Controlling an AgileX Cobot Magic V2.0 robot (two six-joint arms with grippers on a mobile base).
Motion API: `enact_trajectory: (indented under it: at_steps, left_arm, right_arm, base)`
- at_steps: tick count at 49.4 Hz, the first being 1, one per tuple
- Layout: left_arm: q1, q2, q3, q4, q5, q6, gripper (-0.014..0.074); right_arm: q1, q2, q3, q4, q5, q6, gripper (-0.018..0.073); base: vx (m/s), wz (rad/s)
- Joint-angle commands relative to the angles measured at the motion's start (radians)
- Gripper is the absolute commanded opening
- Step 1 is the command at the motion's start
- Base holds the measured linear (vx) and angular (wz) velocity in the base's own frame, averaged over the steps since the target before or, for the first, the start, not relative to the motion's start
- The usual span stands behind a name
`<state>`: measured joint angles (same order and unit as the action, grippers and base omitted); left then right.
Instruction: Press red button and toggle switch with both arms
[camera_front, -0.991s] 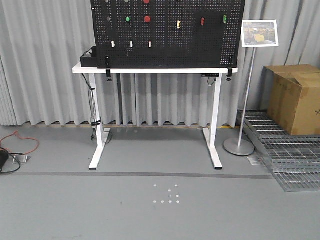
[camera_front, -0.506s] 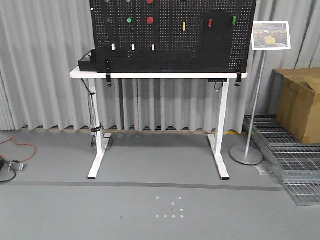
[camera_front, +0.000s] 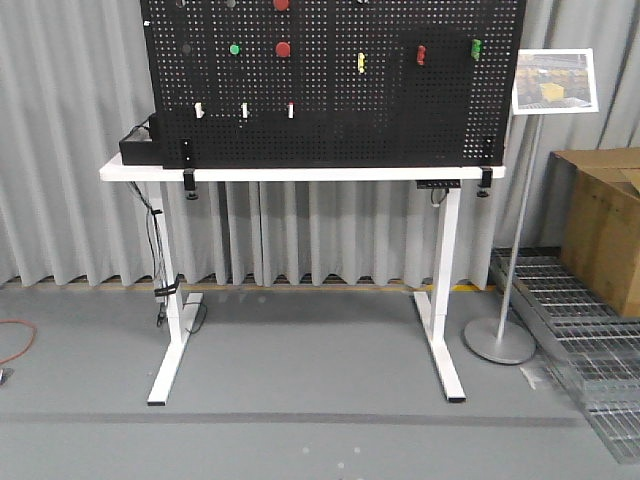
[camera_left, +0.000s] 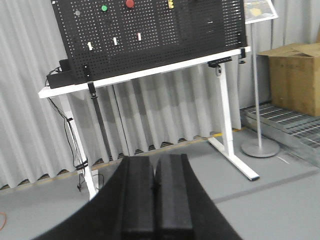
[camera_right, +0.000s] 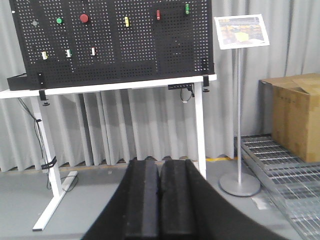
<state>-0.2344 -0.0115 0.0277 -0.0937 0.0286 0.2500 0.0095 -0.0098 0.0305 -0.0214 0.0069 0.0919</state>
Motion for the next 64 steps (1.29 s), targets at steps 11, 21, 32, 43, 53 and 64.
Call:
enact_trajectory:
  at_steps: [11,21,32,43,53,64]
  left_arm:
    - [0.004,-0.006,0.034,-0.005,-0.078,-0.008,0.0001]
    - [0.004,-0.006,0.034,-0.005,-0.078,-0.008,0.0001]
    - [0.004,-0.006,0.034,-0.005,-0.078,-0.008,0.0001]
    - [0.004,-0.006,0.034,-0.005,-0.077,-0.008,0.0001]
    - [0.004,-0.006,0.034,-0.005,-0.077,-0.008,0.0001]
    - [0.004,-0.006,0.034,-0.005,-0.077,-0.008,0.0001]
  right_arm:
    - [-0.003,-0.016,0.011,-0.008,-0.083,-0.003,-0.0003]
    - [-0.003,-0.016,0.011,-0.008,-0.083,-0.003,-0.0003]
    - [-0.003,-0.016,0.011,-0.008,-0.083,-0.003,-0.0003]
    - [-0.003,-0.016,0.011,-0.008,-0.083,-0.003,-0.0003]
    - [-0.003,-0.016,0.011,-0.008,-0.083,-0.003,-0.0003]
    - [-0.003,-0.016,0.011,-0.008,-0.083,-0.003,-0.0003]
  base:
    - [0.52,0.06]
    - [0.53,0.04]
    - [0.52,-0.01]
    - [0.52,-0.05]
    - [0.51,-0.03]
    - [0.49,0.04]
